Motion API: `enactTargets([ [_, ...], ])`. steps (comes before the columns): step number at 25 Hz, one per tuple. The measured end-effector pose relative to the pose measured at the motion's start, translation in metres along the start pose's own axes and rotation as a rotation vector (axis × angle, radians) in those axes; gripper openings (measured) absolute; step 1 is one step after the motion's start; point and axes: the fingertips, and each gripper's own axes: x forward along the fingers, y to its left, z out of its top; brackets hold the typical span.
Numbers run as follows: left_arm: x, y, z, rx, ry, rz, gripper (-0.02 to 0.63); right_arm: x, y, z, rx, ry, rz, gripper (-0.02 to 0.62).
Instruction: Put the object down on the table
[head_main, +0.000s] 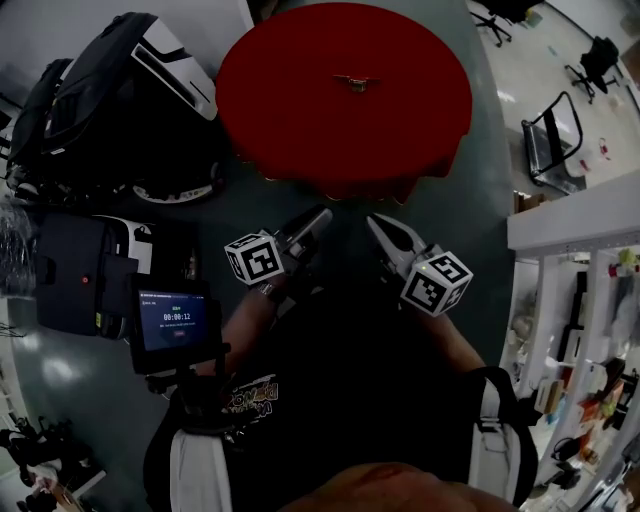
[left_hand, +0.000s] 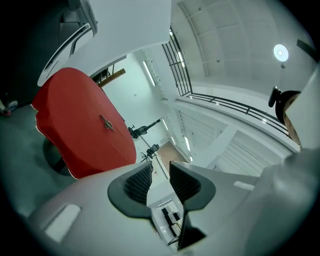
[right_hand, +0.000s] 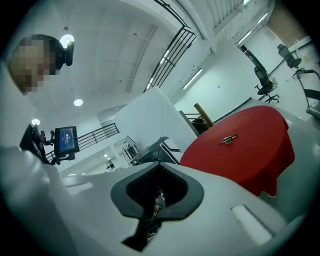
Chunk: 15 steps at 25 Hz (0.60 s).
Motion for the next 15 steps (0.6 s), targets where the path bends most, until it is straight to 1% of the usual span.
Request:
enactTargets([
  [6,-0.004,0.002,-0.003,-0.024,0.022,-0.026,0.111,0.013,0.001,-0.012,0.028,0.012,-0.012,0.004],
  [10,-0.012,0.010,-0.007,-0.068,0.004,-0.017,0.110,0.017,0.002,-0.015,0.021,0.031,-0.019,0.003],
  [15,-0.018,0.008,-0.013,-0.085,0.011,-0.034,0.110,0.019,0.006,-0.021,0.024,0.041,-0.018,0.003],
])
